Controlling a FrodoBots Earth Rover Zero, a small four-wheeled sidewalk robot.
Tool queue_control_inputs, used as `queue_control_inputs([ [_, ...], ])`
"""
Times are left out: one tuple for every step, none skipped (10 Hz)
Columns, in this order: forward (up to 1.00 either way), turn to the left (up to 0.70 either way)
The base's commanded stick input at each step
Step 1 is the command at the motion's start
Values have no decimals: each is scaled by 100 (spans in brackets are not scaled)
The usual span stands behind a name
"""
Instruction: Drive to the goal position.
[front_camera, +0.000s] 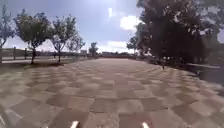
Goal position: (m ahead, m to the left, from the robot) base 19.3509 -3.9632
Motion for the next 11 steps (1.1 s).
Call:
queue_control_inputs([
  [100, 0],
  [100, 0],
  [100, 0],
  [100, -16],
  [100, -40],
  [100, -20],
  [100, 0],
  [100, 0],
  [100, 0],
  [100, 0],
  [100, 0],
])
